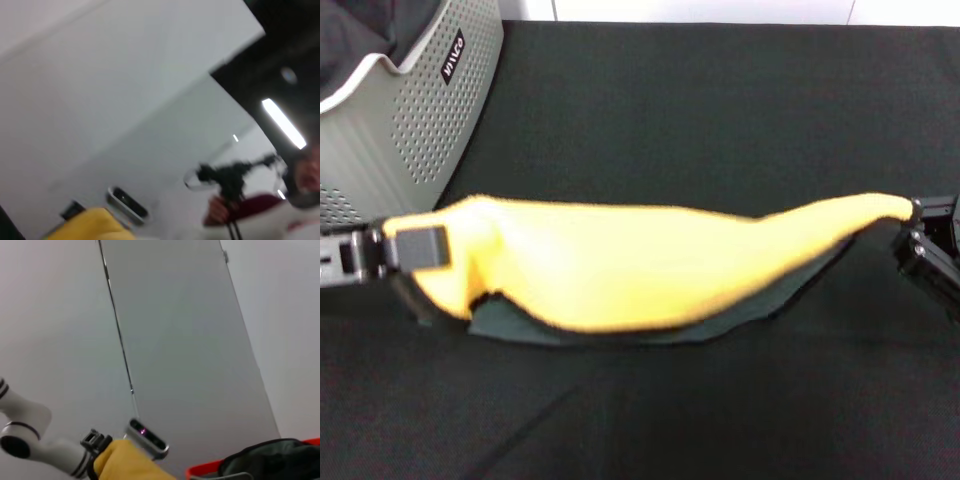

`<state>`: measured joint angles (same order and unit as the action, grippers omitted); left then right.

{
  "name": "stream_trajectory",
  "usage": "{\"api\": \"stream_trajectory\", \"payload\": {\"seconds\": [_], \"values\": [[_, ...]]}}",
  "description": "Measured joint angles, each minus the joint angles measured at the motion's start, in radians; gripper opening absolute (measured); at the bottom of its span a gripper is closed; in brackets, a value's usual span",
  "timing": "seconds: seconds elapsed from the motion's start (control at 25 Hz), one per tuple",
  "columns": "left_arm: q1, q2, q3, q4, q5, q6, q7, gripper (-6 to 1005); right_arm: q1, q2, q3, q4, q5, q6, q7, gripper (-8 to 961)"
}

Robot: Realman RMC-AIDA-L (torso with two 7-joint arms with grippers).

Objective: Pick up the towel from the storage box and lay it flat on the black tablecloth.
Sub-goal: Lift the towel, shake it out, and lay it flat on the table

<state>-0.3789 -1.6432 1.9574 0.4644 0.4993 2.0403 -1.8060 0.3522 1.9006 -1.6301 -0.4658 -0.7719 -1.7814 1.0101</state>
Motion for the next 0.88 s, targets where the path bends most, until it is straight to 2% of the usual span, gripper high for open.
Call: {"api": "stream_trajectory", "payload": {"seconds": [0.12,0.28,0.4,0.6,0.68,0.8,0.88], "values": [[0.000,0.010,-0.011,0.072,0.037,0.000,-0.016,83,0.000,-0.002,0.001,-0.005,-0.031,-0.021,0.013,83],[0.000,0.010,-0.030,0.086,0.056,0.000,-0.033,83,0.000,-0.002,0.001,-0.008,-0.059,-0.043,0.028,84],[0.001,0.003,-0.064,0.088,0.059,0.000,-0.069,83,-0.004,-0.003,0.011,0.000,-0.061,-0.044,0.027,84],[0.002,-0.011,-0.096,0.087,0.061,0.000,-0.089,83,-0.023,0.000,0.087,-0.006,-0.064,-0.051,0.023,86],[0.002,-0.020,-0.116,0.083,0.071,0.000,-0.082,83,-0.019,0.000,0.123,-0.018,-0.064,-0.071,0.027,86],[0.006,-0.055,-0.192,0.076,0.141,-0.001,-0.056,83,-0.003,0.003,0.172,-0.078,-0.064,-0.094,0.056,87],[0.010,-0.085,-0.260,0.074,0.213,-0.002,-0.039,83,0.012,0.005,0.194,-0.171,-0.065,-0.080,0.087,87]]}}
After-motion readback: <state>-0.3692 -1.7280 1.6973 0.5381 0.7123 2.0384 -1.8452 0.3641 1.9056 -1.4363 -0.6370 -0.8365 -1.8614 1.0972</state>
